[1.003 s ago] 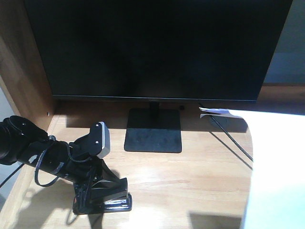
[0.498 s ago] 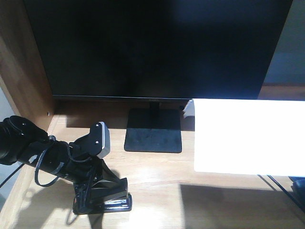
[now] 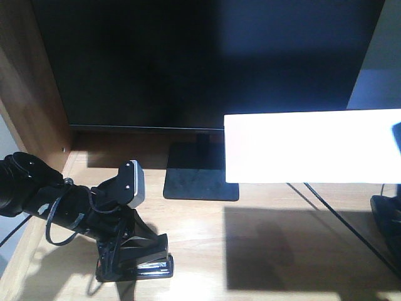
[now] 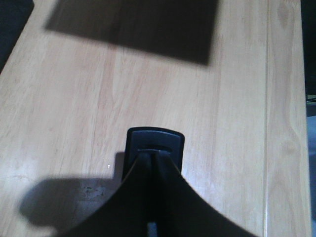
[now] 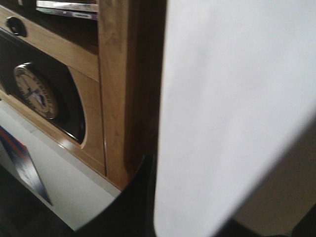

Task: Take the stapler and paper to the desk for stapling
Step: 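Swing the white paper with the right gripper down onto the desk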

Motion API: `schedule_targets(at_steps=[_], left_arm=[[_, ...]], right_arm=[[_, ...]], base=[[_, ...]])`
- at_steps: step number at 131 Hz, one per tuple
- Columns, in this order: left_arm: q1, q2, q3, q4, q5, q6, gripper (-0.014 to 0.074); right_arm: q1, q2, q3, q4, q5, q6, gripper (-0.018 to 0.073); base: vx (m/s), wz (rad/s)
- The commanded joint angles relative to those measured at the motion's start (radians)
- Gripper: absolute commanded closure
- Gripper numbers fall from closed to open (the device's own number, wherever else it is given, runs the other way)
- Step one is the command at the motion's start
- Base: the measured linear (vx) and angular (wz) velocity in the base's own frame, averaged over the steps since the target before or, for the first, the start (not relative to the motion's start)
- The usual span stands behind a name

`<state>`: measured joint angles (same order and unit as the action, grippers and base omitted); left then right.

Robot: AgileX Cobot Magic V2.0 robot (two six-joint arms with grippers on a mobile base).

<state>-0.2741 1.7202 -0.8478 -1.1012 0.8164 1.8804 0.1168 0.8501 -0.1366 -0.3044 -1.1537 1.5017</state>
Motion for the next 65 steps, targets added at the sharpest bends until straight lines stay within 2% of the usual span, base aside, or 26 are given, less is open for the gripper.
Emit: schedule_targets(at_steps=[1,19,32,48,65], left_arm=[[-0.004,-0.037,-0.024,-0.042,0.034,-0.002,0.0603],[-0.004,-0.037,-0.024,-0.042,0.034,-0.002,0.0603],[-0.004,-0.037,-0.024,-0.042,0.034,-0.002,0.0603],[-0.004,-0.037,-0.024,-0.042,0.034,-0.002,0.0603],[-0.004,-0.037,-0.024,-0.042,0.034,-0.002,0.0603]], right_arm=[[-0.009,0.039,-0.043,-0.006,-0.193,-0.013,0.0562],[-0.065,0.088,-0.063,-0.063,-0.193,0.024,0.0562],[-0.150,0.119,-0.093,-0.180,-0.193,0.115,0.0562],[-0.302,0.160,-0.165,-0.443,-0.193,0.239,0.0562],[-0.463,0.202,-0.266,-0.762,-0.193,0.431,0.0562]], base=[[0.00,0.00],[0.00,0.00],[0.00,0.00],[0.00,0.00],[0.00,0.00]])
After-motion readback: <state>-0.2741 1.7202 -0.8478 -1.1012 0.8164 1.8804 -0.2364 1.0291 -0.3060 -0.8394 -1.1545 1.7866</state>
